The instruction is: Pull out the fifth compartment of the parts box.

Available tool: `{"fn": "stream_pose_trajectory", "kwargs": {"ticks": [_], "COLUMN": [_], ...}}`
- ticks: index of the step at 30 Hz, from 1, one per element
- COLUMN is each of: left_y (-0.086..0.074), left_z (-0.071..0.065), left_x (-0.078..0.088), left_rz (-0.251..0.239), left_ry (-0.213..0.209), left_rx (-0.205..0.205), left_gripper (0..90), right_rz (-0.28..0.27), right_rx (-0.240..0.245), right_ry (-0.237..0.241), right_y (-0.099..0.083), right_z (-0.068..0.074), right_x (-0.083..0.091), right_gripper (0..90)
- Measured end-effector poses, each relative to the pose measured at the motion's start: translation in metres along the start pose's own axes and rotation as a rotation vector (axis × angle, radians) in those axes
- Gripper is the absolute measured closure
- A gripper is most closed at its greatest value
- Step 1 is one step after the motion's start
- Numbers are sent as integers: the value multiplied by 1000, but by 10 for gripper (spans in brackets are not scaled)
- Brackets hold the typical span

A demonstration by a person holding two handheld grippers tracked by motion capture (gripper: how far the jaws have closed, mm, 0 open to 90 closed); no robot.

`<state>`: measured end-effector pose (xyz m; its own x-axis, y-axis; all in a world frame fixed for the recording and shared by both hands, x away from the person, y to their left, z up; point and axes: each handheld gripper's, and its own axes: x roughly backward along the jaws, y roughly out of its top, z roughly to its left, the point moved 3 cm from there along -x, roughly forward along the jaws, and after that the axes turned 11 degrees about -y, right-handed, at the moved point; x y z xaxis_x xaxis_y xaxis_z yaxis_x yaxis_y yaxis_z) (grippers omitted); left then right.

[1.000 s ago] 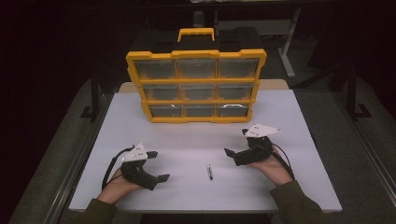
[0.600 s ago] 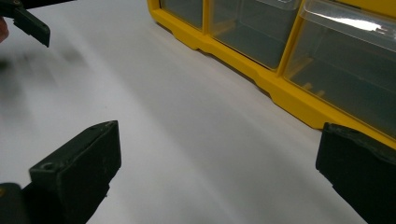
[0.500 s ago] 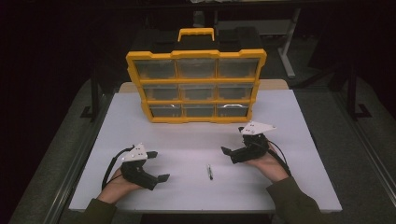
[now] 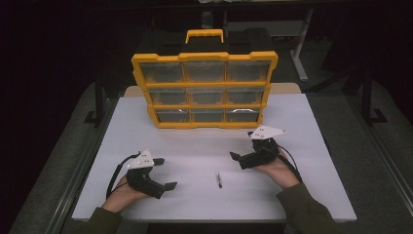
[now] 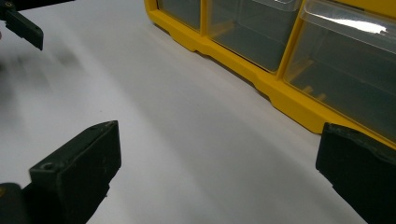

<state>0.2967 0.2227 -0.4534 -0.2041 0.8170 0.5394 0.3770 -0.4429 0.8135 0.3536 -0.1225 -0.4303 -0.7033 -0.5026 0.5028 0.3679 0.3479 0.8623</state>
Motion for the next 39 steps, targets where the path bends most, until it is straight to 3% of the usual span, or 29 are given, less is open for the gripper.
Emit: {"fn": "stream_pose_trajectory", "kwargs": {"ticks": [39], "left_y": [1], "left_z": [-1], "left_x": [0], "left_rz": [-18], "left_ry": [-4], "left_rx": [16], "left_gripper": [0], "right_rz": [-23], "right_rx": [21], "right_ry": [1], "right_y": [18], "right_z": [3], "right_x": [-22], "right_gripper": [0]}}
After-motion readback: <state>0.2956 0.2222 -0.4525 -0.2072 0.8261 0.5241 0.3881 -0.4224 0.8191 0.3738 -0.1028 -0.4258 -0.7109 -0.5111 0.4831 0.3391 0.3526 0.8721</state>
